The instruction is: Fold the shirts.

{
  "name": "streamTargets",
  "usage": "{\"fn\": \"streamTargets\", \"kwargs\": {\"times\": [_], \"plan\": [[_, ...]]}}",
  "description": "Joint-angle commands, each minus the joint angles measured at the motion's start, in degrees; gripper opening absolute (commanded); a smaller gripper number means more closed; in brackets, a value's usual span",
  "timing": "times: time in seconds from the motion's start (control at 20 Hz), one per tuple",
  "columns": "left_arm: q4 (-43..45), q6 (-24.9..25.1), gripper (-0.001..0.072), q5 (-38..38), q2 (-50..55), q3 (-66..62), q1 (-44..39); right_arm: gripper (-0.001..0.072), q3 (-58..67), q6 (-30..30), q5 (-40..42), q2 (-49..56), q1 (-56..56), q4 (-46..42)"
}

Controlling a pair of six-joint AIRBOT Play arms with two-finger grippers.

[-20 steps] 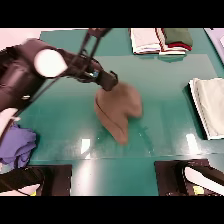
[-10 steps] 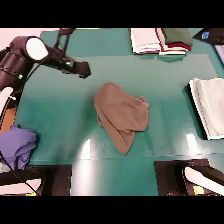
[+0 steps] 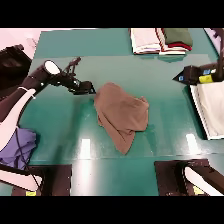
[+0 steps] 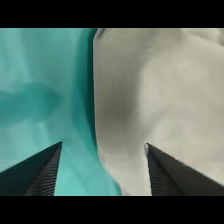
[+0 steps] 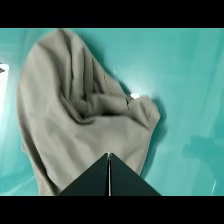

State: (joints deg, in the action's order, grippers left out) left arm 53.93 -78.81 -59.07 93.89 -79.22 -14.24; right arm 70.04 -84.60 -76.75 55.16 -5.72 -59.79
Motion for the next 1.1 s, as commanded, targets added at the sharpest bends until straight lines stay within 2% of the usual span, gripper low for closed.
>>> {"fn": "streamTargets", "kwargs": {"times": [0.0, 0.15, 0.2, 0.3, 0.5, 0.6, 0.65, 0.8, 0.95, 1.05], "plan": [[-5.62, 2.86, 0.0611, 0.57, 4.52, 0.46, -0.74, 0.0016, -7.02, -0.02, 2.93, -1.99, 0.04, 0.39], [-5.68, 4.0, 0.0609, 2.58, 4.79, 0.42, -2.67, 0.0016, -9.86, -0.04, 3.63, -1.99, 0.04, 1.77], [-5.7, 4.33, 0.0462, 2.69, 4.79, 0.42, -2.93, 0.0016, -10.38, -0.02, 3.72, -1.99, 0.04, 1.81], [-5.97, 4.33, 0.0044, 2.23, 4.79, -0.09, -2.4, 0.0016, -11.45, -0.02, 3.69, -2.03, -0.02, 1.68], [-5.6, 5.14, 0.0025, -1.31, 3.06, -3.74, -0.04, 0.003, -18.49, 0.0, 3.8, -2.03, 0.0, 1.31], [-4.2, 5.88, 0.0025, -2.08, 1.97, -5.2, 0.11, 0.0442, -25.07, -0.02, 6.19, -1.88, 0.04, 1.92], [-4.28, 5.84, 0.0026, -2.19, 1.77, -5.64, 0.11, 0.0485, -28.35, 0.02, 7.74, -0.92, 0.28, 4.0], [-4.04, 5.86, 0.0026, -2.19, 1.75, -5.64, 0.04, 0.0485, -34.82, 3.67, 14.03, 4.59, 3.72, 10.95], [-3.54, 5.86, 0.0026, -3.06, 1.75, -5.64, 0.04, 0.0485, -35.82, 7.45, 21.09, 11.93, 9.53, 18.8], [-3.37, 5.86, 0.0026, -3.67, 1.75, -5.64, 0.04, 0.0472, -33.44, 8.79, 23.37, 16.37, 13.05, 19.1]]}}
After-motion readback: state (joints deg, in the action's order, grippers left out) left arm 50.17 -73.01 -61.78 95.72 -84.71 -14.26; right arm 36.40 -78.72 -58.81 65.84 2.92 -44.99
